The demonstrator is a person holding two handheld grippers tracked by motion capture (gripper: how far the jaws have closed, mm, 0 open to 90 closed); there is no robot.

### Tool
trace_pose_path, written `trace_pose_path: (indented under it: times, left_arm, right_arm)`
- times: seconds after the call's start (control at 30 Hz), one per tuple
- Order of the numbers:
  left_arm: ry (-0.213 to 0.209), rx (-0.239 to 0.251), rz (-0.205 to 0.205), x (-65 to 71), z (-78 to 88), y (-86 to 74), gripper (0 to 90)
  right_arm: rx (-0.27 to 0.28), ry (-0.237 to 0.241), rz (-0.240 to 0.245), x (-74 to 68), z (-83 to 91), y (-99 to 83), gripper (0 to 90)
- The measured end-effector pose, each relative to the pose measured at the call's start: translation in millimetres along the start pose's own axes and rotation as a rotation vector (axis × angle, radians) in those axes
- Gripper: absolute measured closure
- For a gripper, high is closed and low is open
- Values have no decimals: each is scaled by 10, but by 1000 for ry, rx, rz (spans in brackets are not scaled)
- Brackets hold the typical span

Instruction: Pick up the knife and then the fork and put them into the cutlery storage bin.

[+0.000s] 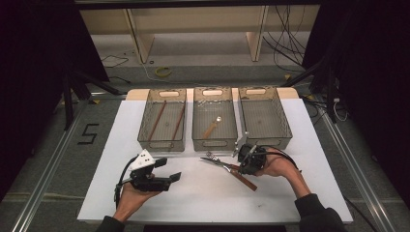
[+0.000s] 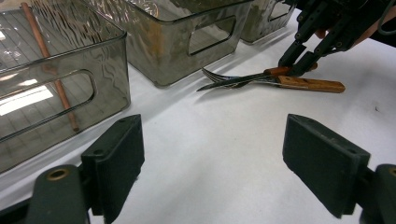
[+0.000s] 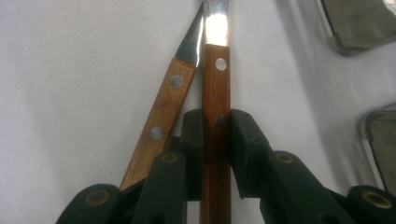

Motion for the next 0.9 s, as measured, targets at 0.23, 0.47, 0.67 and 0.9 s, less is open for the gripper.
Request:
trace_pose_path:
  times: [0.23, 0.47, 0.67, 0.9]
  left_arm:
    - [-1, 1, -4, 4, 0, 2, 202]
    - [7, 6, 5, -19, 10, 8, 203]
    - [9, 14, -4, -27, 23, 17, 203]
    - [15, 31, 6, -35, 33, 34, 203]
  right_arm:
    - [28, 10, -34, 14, 47, -5, 771]
    - [73, 9, -74, 6, 167, 12, 772]
    - [148, 14, -93, -37, 312, 106, 772]
    - [238, 3, -178, 25, 500, 161, 772]
Point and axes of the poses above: each handheld gripper's, and its own axes: z roughly backward along the jaws, y roughly out of its top, x roughly to its right, the point moved 6 cm from there along -z, roughly forward along the jaws, and after that the axes turned 14 degrees about x, right-handed, at the moved point
